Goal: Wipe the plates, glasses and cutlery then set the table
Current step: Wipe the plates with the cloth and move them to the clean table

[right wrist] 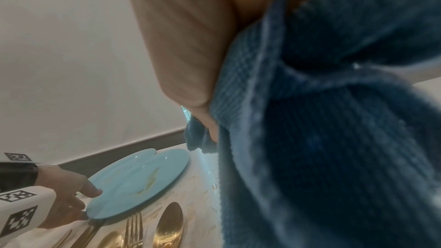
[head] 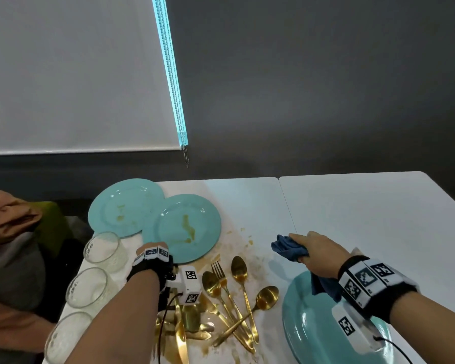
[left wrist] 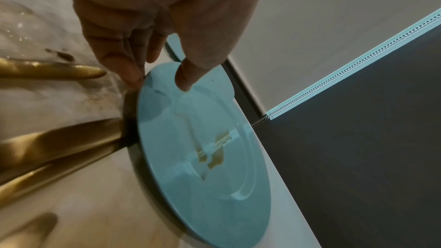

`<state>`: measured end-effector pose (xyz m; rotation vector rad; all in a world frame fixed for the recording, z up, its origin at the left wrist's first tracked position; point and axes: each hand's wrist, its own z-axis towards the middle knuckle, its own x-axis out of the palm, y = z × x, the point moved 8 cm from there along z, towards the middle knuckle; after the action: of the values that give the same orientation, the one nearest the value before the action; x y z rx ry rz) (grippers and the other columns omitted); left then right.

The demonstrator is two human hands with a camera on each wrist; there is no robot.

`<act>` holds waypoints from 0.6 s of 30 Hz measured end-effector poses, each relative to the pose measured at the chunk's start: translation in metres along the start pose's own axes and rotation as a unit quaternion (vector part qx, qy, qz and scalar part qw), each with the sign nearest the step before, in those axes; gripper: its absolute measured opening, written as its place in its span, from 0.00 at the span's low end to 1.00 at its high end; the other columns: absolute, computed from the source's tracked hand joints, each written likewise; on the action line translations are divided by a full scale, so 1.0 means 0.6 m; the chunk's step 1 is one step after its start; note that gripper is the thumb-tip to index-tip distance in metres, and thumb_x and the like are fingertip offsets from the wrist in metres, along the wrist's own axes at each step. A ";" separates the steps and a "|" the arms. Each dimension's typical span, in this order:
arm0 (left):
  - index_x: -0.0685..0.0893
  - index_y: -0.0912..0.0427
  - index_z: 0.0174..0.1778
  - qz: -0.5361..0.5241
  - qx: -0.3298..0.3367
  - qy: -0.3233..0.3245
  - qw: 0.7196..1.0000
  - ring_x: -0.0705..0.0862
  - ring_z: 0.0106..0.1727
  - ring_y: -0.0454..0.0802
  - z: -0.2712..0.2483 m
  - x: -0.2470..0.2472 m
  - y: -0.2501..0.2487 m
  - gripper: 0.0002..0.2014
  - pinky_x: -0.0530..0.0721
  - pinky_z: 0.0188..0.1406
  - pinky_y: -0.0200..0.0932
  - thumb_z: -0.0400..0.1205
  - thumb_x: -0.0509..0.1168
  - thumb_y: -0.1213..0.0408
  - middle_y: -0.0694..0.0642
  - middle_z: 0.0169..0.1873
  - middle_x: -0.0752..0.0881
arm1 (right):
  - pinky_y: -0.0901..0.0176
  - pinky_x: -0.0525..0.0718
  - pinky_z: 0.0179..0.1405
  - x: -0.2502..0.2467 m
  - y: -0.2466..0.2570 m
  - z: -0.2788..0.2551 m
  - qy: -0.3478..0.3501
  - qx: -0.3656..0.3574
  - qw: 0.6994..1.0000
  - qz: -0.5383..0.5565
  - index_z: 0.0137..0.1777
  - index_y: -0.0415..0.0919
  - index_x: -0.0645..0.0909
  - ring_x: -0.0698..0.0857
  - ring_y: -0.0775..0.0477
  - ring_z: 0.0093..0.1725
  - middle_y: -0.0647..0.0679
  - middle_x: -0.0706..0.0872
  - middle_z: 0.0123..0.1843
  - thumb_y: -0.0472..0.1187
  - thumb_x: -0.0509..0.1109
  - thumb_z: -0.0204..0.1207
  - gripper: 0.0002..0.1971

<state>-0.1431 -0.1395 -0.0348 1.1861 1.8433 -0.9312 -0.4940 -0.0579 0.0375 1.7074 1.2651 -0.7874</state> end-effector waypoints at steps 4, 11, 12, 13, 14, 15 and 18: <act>0.79 0.56 0.63 -0.076 -0.010 -0.002 0.997 0.81 0.64 0.54 0.006 0.005 0.007 0.16 0.79 0.60 0.41 0.79 0.65 0.61 0.56 0.63 0.82 | 0.56 0.79 0.55 0.004 -0.006 -0.001 0.004 0.014 1.000 0.004 0.71 0.52 0.71 0.79 0.44 0.55 0.49 0.72 0.50 0.43 0.62 0.80 0.19; 0.79 0.60 0.64 -0.173 -0.009 -0.030 0.984 0.81 0.66 0.54 -0.010 -0.023 -0.007 0.15 0.76 0.61 0.38 0.82 0.63 0.65 0.57 0.64 0.82 | 0.55 0.78 0.58 0.004 -0.009 -0.007 0.002 0.012 1.000 0.011 0.71 0.50 0.71 0.79 0.43 0.57 0.46 0.74 0.52 0.44 0.63 0.80 0.20; 0.78 0.60 0.65 -0.191 -0.007 -0.027 0.981 0.80 0.67 0.55 -0.011 -0.029 -0.018 0.15 0.76 0.62 0.39 0.82 0.63 0.64 0.57 0.65 0.82 | 0.55 0.79 0.58 0.001 -0.009 -0.007 -0.001 0.007 1.000 0.016 0.71 0.50 0.72 0.79 0.43 0.57 0.46 0.75 0.53 0.44 0.64 0.79 0.19; 0.77 0.61 0.67 -0.227 -0.019 -0.023 0.973 0.80 0.68 0.56 -0.010 -0.031 -0.024 0.16 0.76 0.63 0.41 0.83 0.62 0.62 0.58 0.66 0.81 | 0.55 0.79 0.57 -0.003 -0.008 -0.008 -0.007 0.002 1.000 0.020 0.70 0.50 0.73 0.80 0.43 0.56 0.45 0.76 0.52 0.45 0.64 0.79 0.19; 0.76 0.63 0.67 -0.280 -0.043 -0.027 0.959 0.80 0.66 0.58 -0.010 -0.034 -0.028 0.17 0.77 0.61 0.44 0.84 0.62 0.62 0.60 0.66 0.81 | 0.54 0.80 0.57 -0.008 -0.008 -0.009 -0.014 -0.002 1.000 0.025 0.69 0.50 0.74 0.80 0.43 0.56 0.45 0.78 0.53 0.45 0.65 0.78 0.19; 0.76 0.65 0.66 -0.367 -0.056 -0.045 0.927 0.81 0.62 0.60 -0.008 -0.038 -0.032 0.16 0.79 0.57 0.48 0.84 0.61 0.63 0.64 0.64 0.81 | 0.54 0.80 0.57 -0.014 -0.008 -0.011 -0.023 -0.008 0.999 0.029 0.69 0.50 0.75 0.81 0.42 0.55 0.44 0.79 0.53 0.46 0.66 0.78 0.19; 0.74 0.65 0.55 -0.506 -0.081 -0.128 0.849 0.82 0.53 0.67 -0.015 -0.053 -0.037 0.09 0.83 0.51 0.57 0.83 0.56 0.65 0.72 0.57 0.82 | 0.53 0.80 0.57 -0.039 -0.011 -0.021 -0.062 -0.023 0.997 0.040 0.70 0.51 0.74 0.81 0.40 0.55 0.41 0.78 0.53 0.47 0.66 0.78 0.20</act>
<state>-0.1564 -0.1510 0.0008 -0.1291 2.2380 -1.3460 -0.5074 -0.0558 0.0612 1.6364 1.1157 -0.7966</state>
